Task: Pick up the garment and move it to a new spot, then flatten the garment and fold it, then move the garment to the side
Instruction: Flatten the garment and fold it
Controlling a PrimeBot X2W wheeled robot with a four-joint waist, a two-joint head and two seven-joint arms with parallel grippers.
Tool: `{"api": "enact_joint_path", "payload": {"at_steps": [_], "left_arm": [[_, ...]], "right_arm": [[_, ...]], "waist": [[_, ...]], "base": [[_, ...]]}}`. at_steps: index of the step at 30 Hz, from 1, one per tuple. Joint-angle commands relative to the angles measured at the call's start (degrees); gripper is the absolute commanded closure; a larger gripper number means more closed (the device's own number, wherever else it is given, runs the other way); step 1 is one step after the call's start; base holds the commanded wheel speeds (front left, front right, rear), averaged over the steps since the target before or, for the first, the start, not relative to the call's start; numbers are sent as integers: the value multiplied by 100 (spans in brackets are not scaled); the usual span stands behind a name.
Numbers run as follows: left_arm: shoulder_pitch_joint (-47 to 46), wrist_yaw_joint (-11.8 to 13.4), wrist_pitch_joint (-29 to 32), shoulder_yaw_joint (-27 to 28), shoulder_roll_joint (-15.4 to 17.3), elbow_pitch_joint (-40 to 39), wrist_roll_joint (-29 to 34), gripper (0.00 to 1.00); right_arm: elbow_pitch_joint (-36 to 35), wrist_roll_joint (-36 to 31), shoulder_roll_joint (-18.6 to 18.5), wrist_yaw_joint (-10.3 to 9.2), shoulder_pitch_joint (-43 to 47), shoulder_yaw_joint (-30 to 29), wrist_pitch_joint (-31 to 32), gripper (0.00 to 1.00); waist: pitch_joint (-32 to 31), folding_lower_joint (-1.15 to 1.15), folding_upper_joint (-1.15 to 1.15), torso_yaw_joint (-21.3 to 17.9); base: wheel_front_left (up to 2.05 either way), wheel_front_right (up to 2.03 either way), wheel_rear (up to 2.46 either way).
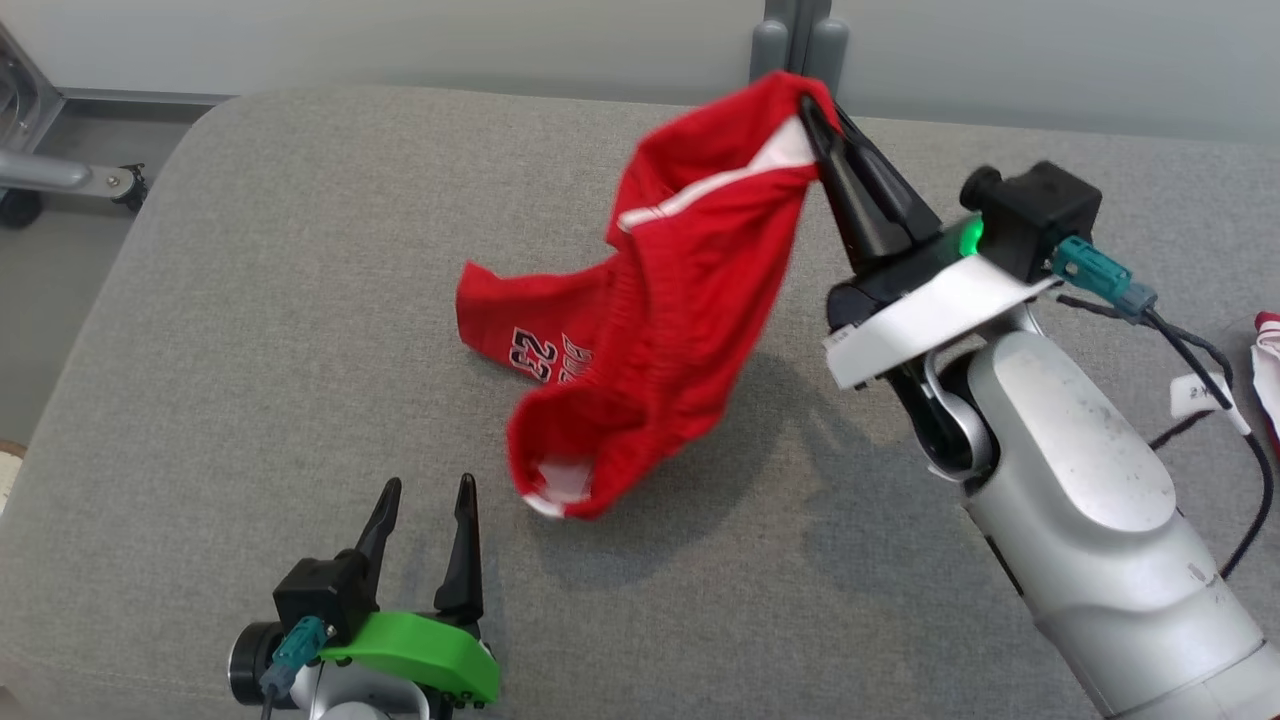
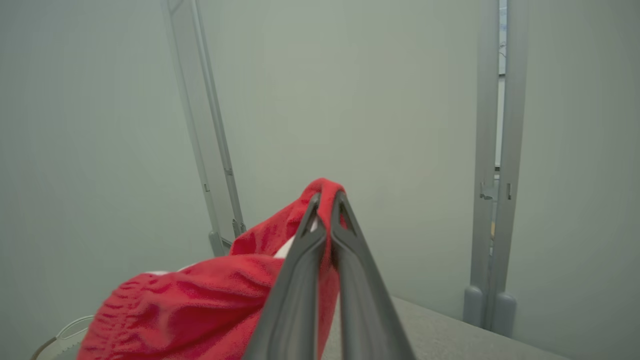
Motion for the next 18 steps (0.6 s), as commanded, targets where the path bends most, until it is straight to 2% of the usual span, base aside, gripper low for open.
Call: {"api": "enact_joint_path", "payload": {"at_steps": [1, 4, 5, 6, 7, 8, 9, 13, 18], "left_arm": [[-3, -24, -15, 2, 13, 10, -35, 0], [-80, -43, -15, -23, 13, 26, -19, 0], [-103, -55, -15, -37, 12, 40, 5, 0], [-116, -63, -15, -44, 13, 43, 19, 0], [-116, -63, -15, -44, 13, 43, 19, 0], [-127, -73, -15, -42, 13, 48, 30, 0], [-134, -84, -15, -45, 13, 51, 43, 0], [-146, -94, -15, -14, 13, 67, 98, 0], [-105, -93, -15, 48, 13, 83, 146, 0]], "right_arm": [[463, -54, -193, -6, 252, -100, -13, 100], [1411, -266, -546, -7, 411, -162, -14, 100], [1770, -300, -620, -7, 458, -205, -15, 96], [2115, -283, -658, -7, 483, -306, -15, 57], [2115, -283, -658, -7, 483, -306, -15, 57], [2389, -374, -731, -6, 452, -409, -15, 24], [2586, -436, -763, -6, 434, -542, -16, 0], [2856, -681, -775, -6, 525, -1001, -14, 0], [2513, -903, -680, -6, 706, -1173, -14, 0]], "waist": [[82, 0, 0, 12], [184, 0, 0, 20], [204, 0, 0, 25], [221, 0, 0, 28], [221, 0, 0, 28], [234, 0, 0, 29], [242, 0, 0, 27], [228, 0, 0, -51], [162, 0, 0, -192]], "base": [[0, 0, 0], [0, 0, 0], [0, 0, 0], [0, 0, 0], [0, 0, 0], [0, 0, 0], [0, 0, 0], [0, 0, 0], [0, 0, 0]]}}
